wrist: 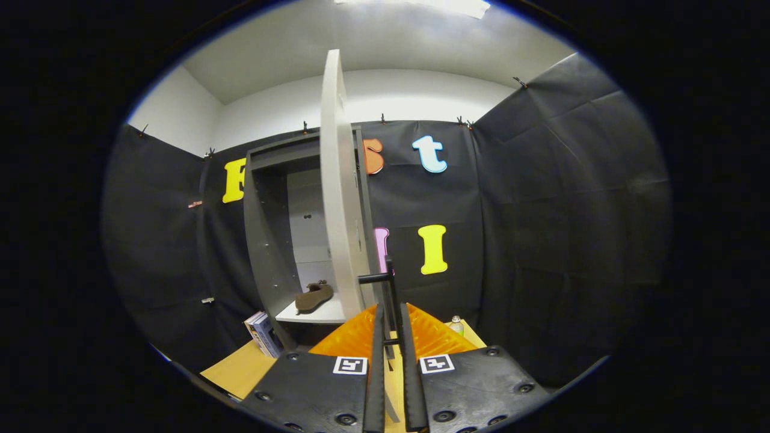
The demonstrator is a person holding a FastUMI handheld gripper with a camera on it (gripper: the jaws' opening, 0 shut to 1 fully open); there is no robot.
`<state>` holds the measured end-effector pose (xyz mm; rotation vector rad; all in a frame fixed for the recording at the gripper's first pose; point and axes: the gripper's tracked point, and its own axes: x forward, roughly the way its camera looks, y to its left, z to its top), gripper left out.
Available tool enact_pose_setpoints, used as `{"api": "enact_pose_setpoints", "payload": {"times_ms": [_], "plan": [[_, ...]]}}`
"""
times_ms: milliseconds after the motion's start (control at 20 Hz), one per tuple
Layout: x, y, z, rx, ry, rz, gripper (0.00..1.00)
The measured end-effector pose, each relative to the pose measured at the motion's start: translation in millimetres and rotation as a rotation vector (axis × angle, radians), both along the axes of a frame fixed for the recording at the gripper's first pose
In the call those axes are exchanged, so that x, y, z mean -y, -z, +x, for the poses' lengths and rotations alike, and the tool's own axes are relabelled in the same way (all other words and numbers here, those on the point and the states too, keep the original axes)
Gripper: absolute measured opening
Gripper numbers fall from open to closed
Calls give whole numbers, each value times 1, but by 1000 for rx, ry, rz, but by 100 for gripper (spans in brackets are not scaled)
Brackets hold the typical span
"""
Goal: Open the shoe cabinet door, grab the shoes and put them into the shoe cabinet, then close the shoe cabinet door.
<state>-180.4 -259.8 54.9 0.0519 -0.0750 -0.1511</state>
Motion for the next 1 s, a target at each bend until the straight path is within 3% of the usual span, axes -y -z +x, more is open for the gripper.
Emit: {"api": "enact_pose_setpoints", "payload": {"times_ms": [250,550,850,1000], "plan": [[-59,-4,-3,26,-98,-45,17],[-137,47,29,-95,-244,-64,17],[-187,117,72,-231,-273,-87,18],[-199,168,95,-337,-236,-43,18]]}}
